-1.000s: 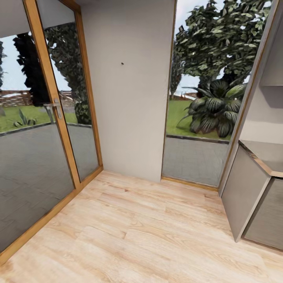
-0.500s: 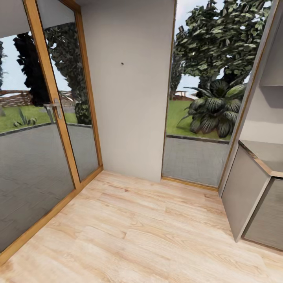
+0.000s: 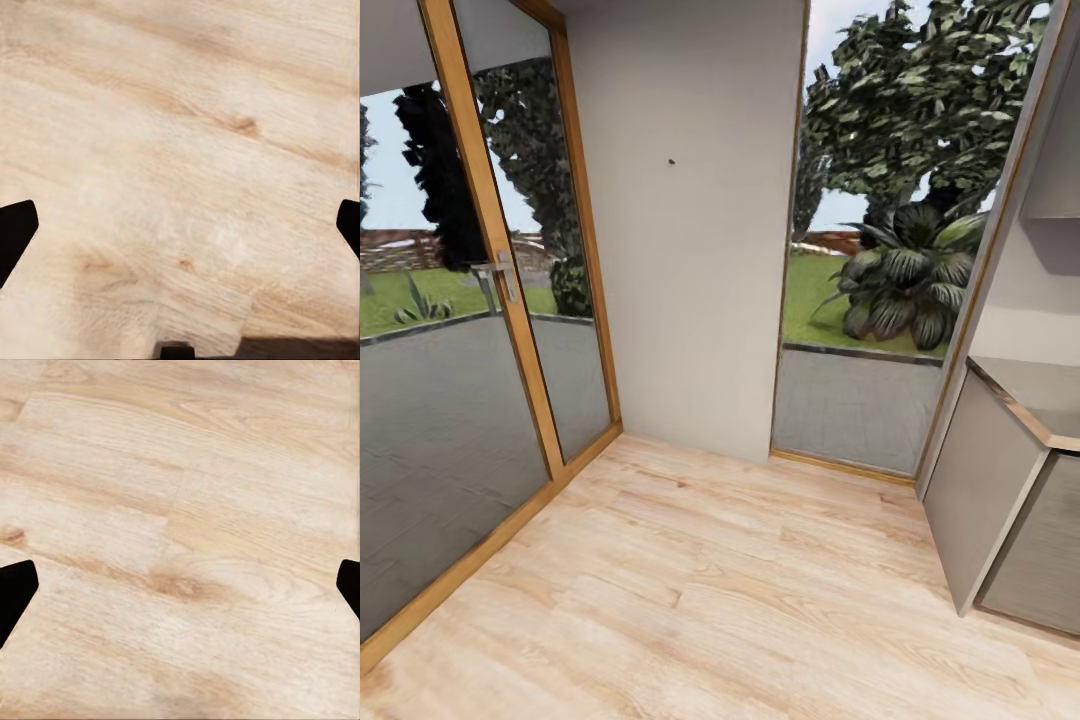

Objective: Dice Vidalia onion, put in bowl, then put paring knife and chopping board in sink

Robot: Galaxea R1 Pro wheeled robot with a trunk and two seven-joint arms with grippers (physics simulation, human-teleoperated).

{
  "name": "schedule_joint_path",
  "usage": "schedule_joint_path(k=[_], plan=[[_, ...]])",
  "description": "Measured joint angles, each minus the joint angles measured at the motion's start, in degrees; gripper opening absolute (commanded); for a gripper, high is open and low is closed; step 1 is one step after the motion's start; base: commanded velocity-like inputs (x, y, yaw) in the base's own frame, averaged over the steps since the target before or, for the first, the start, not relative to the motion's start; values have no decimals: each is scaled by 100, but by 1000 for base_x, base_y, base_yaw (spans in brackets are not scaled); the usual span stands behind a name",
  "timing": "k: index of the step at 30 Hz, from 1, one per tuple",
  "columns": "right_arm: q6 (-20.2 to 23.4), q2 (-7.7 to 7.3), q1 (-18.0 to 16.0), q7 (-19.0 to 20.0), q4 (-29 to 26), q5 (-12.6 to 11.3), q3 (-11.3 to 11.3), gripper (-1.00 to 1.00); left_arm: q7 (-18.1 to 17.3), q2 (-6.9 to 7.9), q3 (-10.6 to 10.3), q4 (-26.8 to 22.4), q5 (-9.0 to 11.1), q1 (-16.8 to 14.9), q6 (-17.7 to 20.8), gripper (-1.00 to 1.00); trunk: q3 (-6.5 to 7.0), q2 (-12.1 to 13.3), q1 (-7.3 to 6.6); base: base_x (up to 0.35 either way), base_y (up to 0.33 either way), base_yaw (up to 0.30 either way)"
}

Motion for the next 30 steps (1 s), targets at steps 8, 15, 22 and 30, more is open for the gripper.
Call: schedule_joint_path(k=[8, 15, 22, 30], plan=[[-408, 7, 0, 8, -69, -20, 6, 100, -14, 80, -7, -98, -4, 1, -50, 100, 0, 0, 0, 0, 0, -29], [-547, 4, 0, 4, 33, -31, -1, 100, -37, 173, -16, 92, 15, 1, -58, 100, 18, 0, 0, 0, 0, -245], [-554, 5, 0, 8, 42, -37, -2, 100, -38, 141, -28, 142, 14, 1, -52, 100, 43, 0, 0, 0, -17, -272], [-546, 17, 0, 2, 45, -39, 3, 100, -18, 135, -30, 192, 15, 1, -51, 100, 64, 0, 0, 0, -243, -176]])
